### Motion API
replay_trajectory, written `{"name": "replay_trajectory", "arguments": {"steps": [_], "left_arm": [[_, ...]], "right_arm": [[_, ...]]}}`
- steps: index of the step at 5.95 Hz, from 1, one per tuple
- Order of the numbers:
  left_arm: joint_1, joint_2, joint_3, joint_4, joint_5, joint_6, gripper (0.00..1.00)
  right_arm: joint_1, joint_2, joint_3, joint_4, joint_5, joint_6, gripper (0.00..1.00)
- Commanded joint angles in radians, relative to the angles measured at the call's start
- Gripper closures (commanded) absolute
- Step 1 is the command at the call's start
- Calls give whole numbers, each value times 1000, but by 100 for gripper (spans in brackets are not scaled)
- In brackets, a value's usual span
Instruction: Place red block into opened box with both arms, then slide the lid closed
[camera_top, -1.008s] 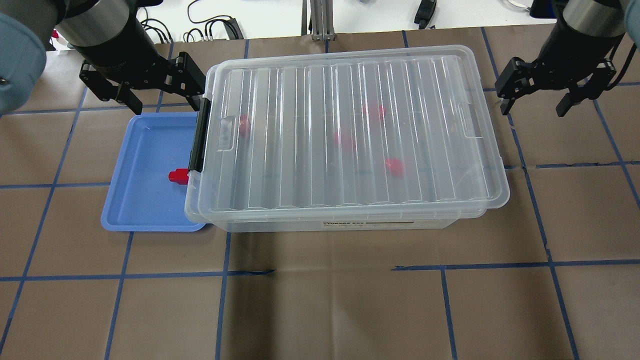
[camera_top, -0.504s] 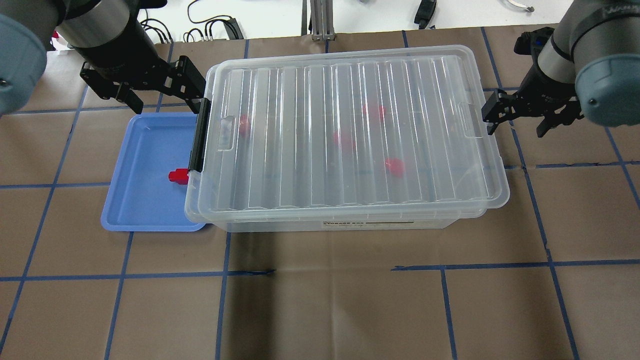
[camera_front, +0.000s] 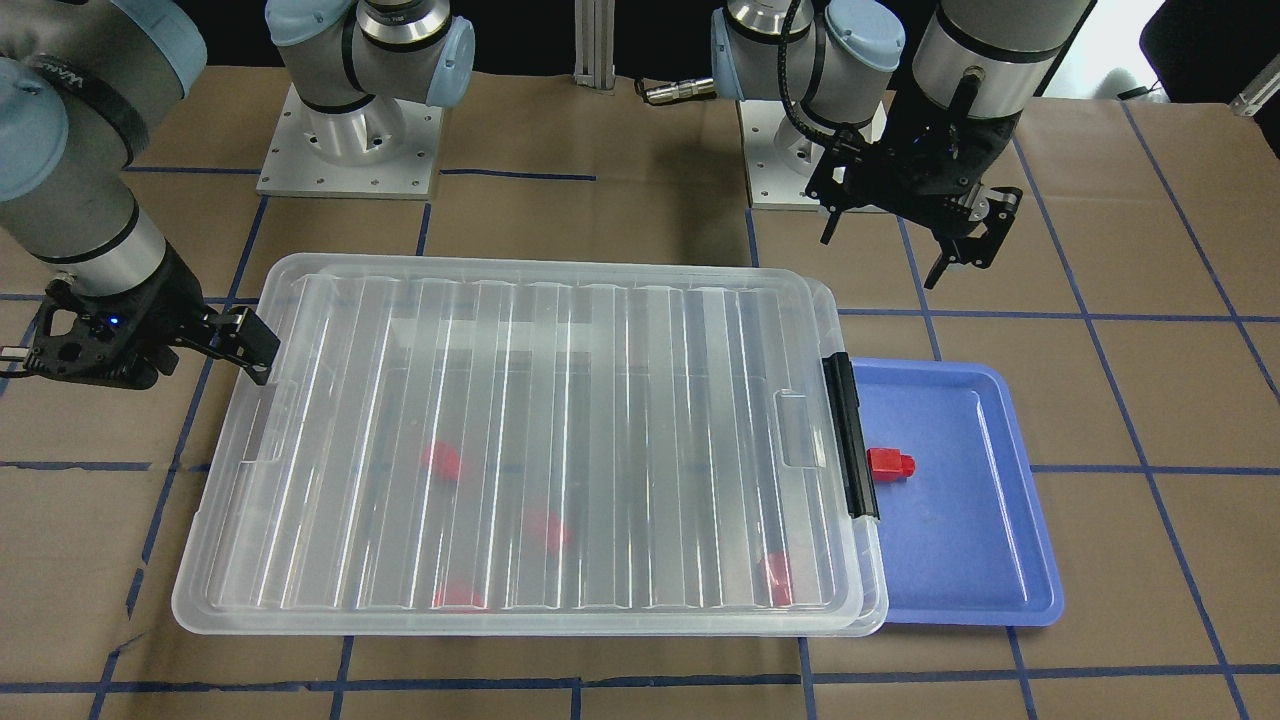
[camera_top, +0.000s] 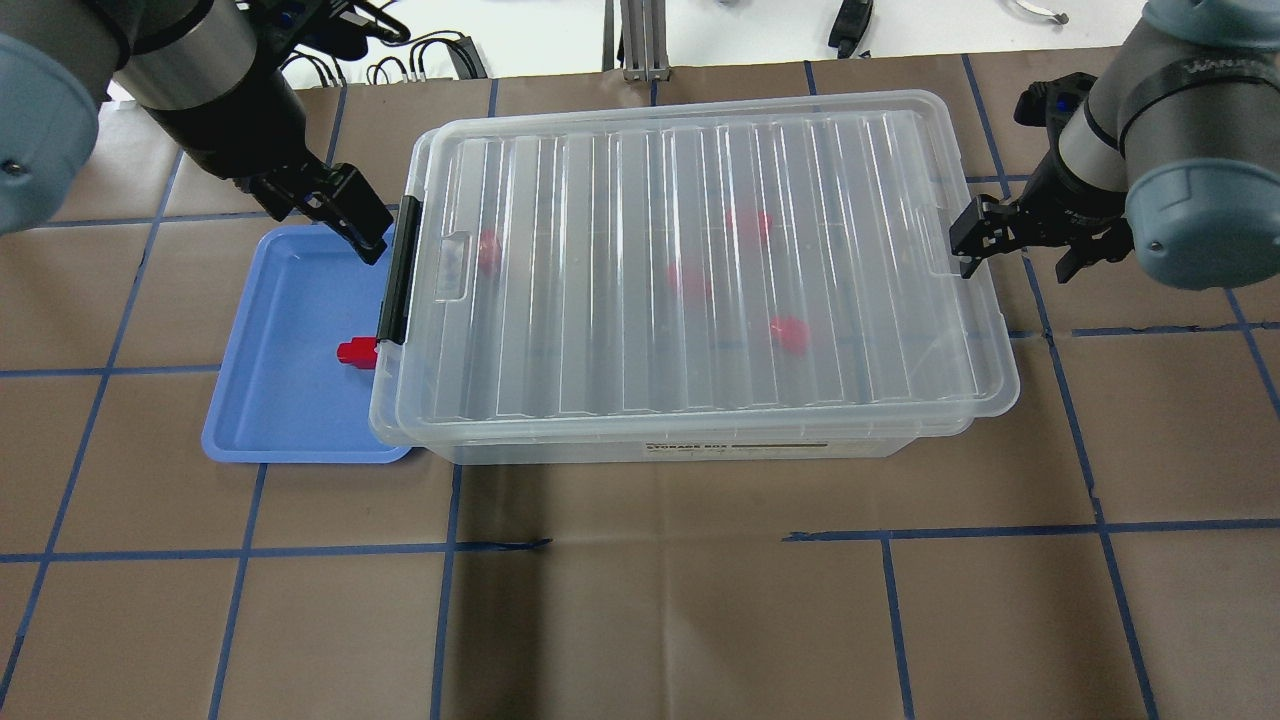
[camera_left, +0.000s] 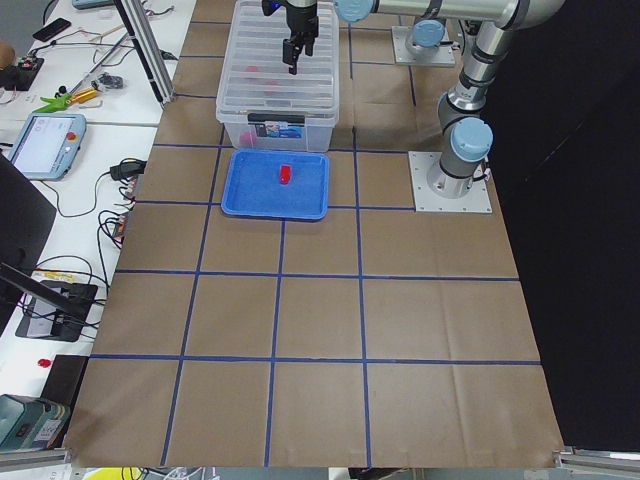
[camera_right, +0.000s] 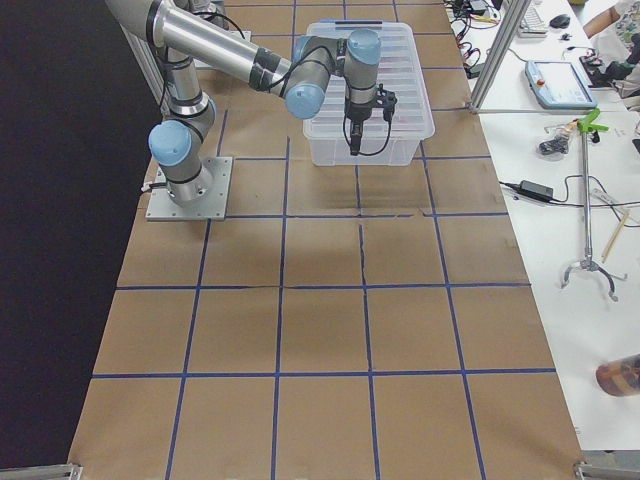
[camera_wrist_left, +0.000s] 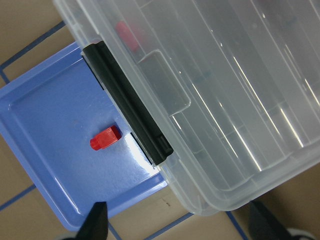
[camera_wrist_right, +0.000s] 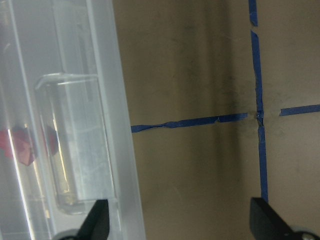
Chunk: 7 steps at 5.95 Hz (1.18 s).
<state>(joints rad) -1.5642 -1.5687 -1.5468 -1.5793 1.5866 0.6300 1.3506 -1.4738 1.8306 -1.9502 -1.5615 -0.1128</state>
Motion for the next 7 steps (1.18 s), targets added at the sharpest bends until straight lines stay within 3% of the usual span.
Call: {"name": "replay_trajectory", "arguments": {"steps": [1,3,5,7], "left_arm": [[4,-8,-16,-16,7,365,2],[12,3,-83,4,134,749,3],[94,-17,-165,132,113,960,3],[169,-30,-312,327,79,1060,3]], "right_arm": [[-1,9,2,-2,-2,-11,0],[-10,10,-1,-12,-11,-141,0],[-37,12,-2,-13,-86,-188,0],[-102,30,-2,-64,-88,-276,0]]}}
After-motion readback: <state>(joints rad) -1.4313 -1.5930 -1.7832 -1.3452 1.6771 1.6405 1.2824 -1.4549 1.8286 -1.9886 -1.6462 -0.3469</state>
